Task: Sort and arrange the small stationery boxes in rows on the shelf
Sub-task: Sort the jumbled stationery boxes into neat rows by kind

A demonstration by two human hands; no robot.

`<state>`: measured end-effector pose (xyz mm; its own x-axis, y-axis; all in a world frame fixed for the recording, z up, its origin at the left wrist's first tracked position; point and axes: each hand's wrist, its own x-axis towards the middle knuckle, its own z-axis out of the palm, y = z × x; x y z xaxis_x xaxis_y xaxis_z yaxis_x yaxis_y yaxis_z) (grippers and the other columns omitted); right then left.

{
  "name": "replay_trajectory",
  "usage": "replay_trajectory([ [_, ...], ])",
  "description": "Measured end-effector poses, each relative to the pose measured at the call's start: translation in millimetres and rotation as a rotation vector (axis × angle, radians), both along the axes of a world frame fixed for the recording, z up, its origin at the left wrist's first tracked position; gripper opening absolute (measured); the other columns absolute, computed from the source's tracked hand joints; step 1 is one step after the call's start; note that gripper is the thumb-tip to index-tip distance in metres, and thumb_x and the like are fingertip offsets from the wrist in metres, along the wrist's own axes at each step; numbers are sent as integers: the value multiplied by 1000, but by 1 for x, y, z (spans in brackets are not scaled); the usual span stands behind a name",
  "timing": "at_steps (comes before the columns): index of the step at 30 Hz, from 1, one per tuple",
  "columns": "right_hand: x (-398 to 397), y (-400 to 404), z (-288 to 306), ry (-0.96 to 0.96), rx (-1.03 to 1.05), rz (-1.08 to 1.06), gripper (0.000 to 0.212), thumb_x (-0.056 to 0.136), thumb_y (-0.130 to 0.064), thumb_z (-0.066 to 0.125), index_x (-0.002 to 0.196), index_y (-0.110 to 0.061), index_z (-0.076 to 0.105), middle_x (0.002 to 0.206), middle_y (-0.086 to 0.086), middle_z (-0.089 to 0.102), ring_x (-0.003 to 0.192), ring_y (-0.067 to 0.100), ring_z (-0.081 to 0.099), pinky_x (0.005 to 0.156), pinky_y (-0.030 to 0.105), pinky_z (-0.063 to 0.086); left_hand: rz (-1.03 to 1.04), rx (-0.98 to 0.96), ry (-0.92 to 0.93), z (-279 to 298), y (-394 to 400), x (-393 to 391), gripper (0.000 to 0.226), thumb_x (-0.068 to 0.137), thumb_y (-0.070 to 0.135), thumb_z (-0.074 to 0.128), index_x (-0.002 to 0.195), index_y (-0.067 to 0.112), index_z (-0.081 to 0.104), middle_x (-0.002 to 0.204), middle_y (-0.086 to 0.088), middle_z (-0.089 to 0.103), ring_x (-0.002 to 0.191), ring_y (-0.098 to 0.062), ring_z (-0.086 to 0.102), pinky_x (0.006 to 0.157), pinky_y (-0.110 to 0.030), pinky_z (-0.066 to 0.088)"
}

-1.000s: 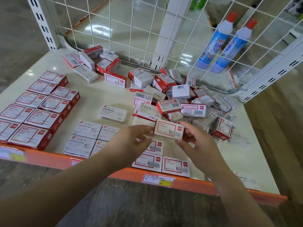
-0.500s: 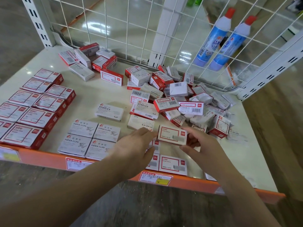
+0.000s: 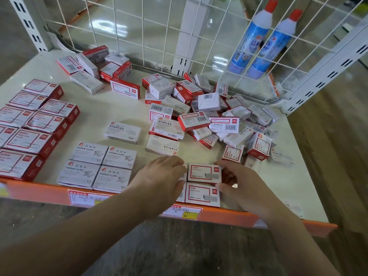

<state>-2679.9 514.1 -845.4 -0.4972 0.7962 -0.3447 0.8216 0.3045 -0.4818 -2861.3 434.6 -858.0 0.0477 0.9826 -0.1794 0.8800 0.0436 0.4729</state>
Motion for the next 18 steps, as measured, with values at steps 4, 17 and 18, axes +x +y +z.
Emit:
replay_trajectory([
  [4, -2, 2, -2, -20, 21, 13, 35, 90, -30, 58, 125, -33, 51, 101, -17, 52, 90, 3, 53, 73, 11, 45, -4, 3, -9, 3, 0, 0, 38, 98, 34, 34, 135, 26, 38, 139, 13, 35, 129, -8, 32, 106, -24, 33],
  [17, -6, 6, -9, 0, 2, 24, 30, 91, -18, 55, 119, -31, 54, 98, -21, 48, 99, 2, 49, 78, 11, 44, -50, -13, 77, 0, 14, 1, 49, 98, 33, 37, 144, 28, 22, 136, 11, 35, 125, -12, 34, 101, -30, 39],
  [18, -6, 6, -9, -6, -1, 32, 30, 92, -18, 55, 119, -31, 53, 99, -21, 48, 99, 1, 48, 74, 8, 42, -56, -23, 85, 0, 17, 1, 49, 98, 32, 38, 144, 28, 23, 134, 10, 35, 123, -13, 34, 98, -31, 40],
])
